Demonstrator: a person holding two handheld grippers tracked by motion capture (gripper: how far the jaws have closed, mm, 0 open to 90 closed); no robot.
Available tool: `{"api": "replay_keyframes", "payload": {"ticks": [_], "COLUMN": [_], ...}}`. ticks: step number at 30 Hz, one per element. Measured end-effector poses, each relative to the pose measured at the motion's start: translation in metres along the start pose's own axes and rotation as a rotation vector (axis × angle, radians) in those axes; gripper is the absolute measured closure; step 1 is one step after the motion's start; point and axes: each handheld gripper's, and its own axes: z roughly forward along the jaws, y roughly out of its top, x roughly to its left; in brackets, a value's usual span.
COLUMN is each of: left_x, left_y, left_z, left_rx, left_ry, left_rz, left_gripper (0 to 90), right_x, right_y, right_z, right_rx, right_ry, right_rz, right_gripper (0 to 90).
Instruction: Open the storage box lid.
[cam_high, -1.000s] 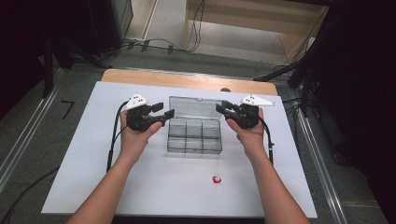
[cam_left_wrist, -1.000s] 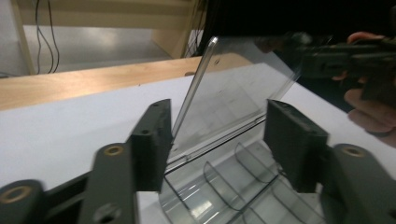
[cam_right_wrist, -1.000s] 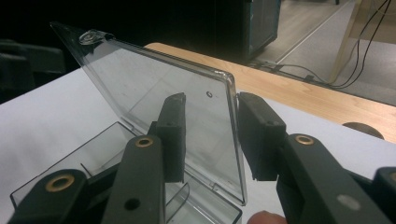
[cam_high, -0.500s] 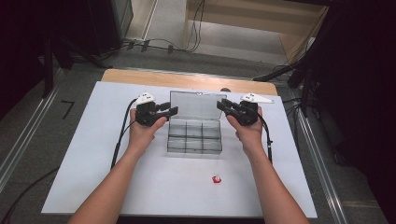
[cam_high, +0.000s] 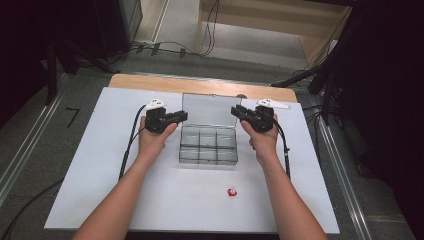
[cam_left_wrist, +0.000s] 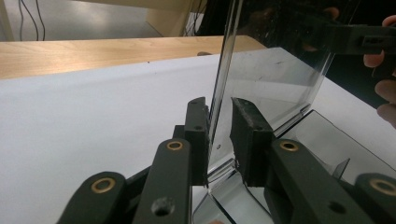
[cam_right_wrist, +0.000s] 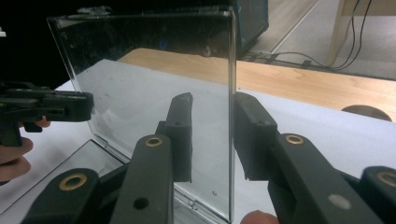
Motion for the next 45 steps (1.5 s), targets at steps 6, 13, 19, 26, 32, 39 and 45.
{"api": "replay_keyframes", "payload": {"ticks": [6,13,19,26,32,39,45], "left_x": [0.002,0.005,0.008,0.008,0.01,0.012,0.012], "left_y": [0.0,-0.001,-0.001,0.0,-0.002,-0.003,-0.003], "left_z": [0.001,0.004,0.006,0.009,0.011,0.014,0.016], "left_rx": [0.005,0.004,0.01,0.032,0.038,0.045,0.056], "left_ry": [0.016,0.021,0.011,0.02,0.013,0.013,0.016], "left_rz": [0.003,-0.031,-0.061,-0.069,-0.096,-0.104,-0.111], "left_gripper": [80.1,82.4,82.2,80.3,78.6,76.0,74.1], "right_x": [-0.001,-0.011,-0.013,-0.013,-0.017,-0.02,-0.022], "right_y": [-0.007,-0.021,-0.022,-0.024,-0.026,-0.028,-0.029], "right_z": [0.004,0.009,0.011,0.014,0.018,0.02,0.022], "right_rx": [0.013,0.023,0.026,0.03,0.04,0.055,0.067], "right_ry": [-0.024,-0.012,-0.011,-0.022,-0.007,0.005,0.011], "right_rz": [0.002,0.063,0.085,0.1,0.142,0.166,0.184], "right_gripper": [67.6,75.3,75.5,73.6,72.9,72.2,71.0]}}
